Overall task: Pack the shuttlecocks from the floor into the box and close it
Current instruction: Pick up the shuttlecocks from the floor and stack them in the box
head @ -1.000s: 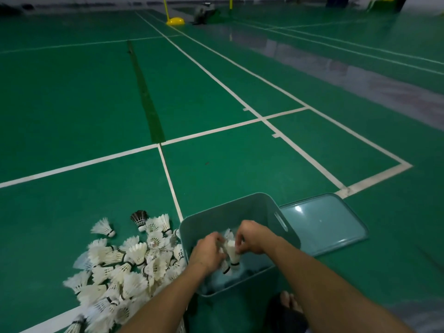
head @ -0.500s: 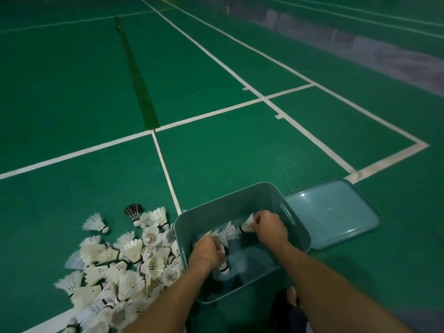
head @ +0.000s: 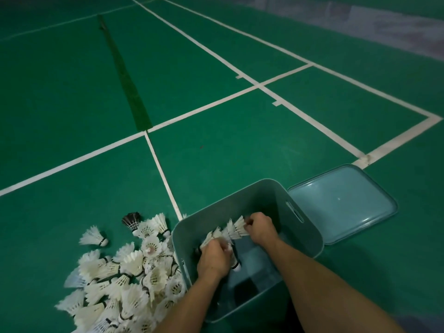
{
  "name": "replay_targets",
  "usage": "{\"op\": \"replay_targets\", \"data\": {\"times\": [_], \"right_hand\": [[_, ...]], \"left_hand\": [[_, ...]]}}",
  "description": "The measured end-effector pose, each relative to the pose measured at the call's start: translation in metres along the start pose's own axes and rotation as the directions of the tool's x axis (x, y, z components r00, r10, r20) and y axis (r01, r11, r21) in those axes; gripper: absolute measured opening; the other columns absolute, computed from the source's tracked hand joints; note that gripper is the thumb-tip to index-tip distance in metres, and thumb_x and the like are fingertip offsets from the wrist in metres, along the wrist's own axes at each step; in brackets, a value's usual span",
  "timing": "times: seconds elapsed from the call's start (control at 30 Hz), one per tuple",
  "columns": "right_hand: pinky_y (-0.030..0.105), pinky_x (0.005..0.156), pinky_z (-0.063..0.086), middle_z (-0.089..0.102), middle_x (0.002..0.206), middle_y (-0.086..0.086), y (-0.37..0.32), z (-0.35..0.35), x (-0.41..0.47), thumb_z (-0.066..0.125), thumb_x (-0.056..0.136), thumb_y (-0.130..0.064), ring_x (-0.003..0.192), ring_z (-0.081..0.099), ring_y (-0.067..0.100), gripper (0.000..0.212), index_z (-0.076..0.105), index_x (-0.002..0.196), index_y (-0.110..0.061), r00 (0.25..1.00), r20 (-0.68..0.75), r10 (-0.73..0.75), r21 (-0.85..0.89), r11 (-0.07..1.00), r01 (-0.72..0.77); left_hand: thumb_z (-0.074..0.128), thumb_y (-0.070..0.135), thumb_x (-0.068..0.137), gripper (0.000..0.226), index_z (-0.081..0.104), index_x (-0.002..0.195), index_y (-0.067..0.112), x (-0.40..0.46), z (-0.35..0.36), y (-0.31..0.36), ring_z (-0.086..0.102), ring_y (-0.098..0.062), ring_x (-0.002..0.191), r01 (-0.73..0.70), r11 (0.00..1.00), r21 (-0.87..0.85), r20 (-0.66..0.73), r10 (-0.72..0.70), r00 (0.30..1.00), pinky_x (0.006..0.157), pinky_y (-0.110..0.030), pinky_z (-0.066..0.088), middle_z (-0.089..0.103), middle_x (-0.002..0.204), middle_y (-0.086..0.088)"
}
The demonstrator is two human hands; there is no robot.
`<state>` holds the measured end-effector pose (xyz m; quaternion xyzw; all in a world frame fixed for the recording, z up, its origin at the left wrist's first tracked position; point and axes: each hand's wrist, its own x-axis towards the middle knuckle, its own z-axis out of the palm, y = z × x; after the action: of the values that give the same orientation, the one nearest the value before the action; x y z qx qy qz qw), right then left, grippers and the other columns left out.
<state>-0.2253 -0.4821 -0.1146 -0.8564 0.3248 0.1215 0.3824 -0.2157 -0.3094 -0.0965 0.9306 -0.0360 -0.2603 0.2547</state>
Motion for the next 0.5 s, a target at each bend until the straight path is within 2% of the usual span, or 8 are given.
{"op": "replay_targets", "data": {"times": [0.1,0.23,0.33,0.43,0.5], "right_hand": [[0.026,0.082,0.049,0.074,0.11,0.011,0.005,0.007,0.003,0.071,0.095,-0.012,0.09,0.062,0.018,0.016,0.074,0.11,-0.006,1.0,0.024,0.018,0.043,0.999,-0.019],[0.026,0.078,0.044,0.067,0.091,0.005,0.008,0.0,0.0,0.074,0.093,-0.012,0.088,0.061,0.018,0.014,0.074,0.104,-0.003,0.998,0.064,0.005,0.066,0.998,-0.009],[0.028,0.08,0.048,0.067,0.098,0.005,0.003,-0.015,-0.008,0.074,0.092,-0.015,0.091,0.062,0.019,0.018,0.07,0.108,-0.007,0.994,0.108,-0.024,-0.025,0.999,0.027],[0.031,0.09,0.054,0.071,0.111,0.005,-0.007,-0.033,-0.016,0.073,0.091,-0.012,0.093,0.063,0.017,0.022,0.071,0.112,-0.014,0.985,0.113,-0.13,-0.12,0.982,0.143],[0.031,0.094,0.056,0.074,0.108,-0.002,-0.017,-0.046,-0.024,0.071,0.086,-0.005,0.094,0.066,0.012,0.026,0.075,0.106,-0.022,0.965,0.126,-0.23,-0.118,0.962,0.245]], "left_hand": [[0.07,0.027,0.095,0.017,0.067,0.079,0.033,-0.003,-0.004,-0.001,0.071,-0.014,0.08,-0.002,1.0,0.001,-0.001,0.002,1.0,0.076,-0.038,0.064,0.072,0.09,0.01],[0.08,0.028,0.088,0.023,0.066,0.071,0.036,-0.005,-0.01,-0.004,0.072,-0.013,0.084,-0.081,0.996,0.045,-0.014,0.082,0.997,0.084,-0.037,0.061,0.075,0.088,0.011],[0.086,0.03,0.085,0.027,0.065,0.071,0.039,-0.008,-0.015,-0.003,0.071,-0.012,0.088,-0.127,0.991,0.042,0.007,0.127,0.992,0.087,-0.035,0.06,0.075,0.091,0.012],[0.087,0.033,0.085,0.021,0.069,0.073,0.038,-0.015,-0.022,0.003,0.071,-0.01,0.089,-0.177,0.981,0.082,-0.018,0.179,0.984,0.087,-0.032,0.058,0.075,0.092,0.015],[0.085,0.036,0.085,0.011,0.074,0.082,0.036,-0.019,-0.026,0.007,0.071,-0.01,0.092,-0.21,0.969,0.126,-0.034,0.216,0.976,0.087,-0.032,0.057,0.076,0.096,0.016]]}}
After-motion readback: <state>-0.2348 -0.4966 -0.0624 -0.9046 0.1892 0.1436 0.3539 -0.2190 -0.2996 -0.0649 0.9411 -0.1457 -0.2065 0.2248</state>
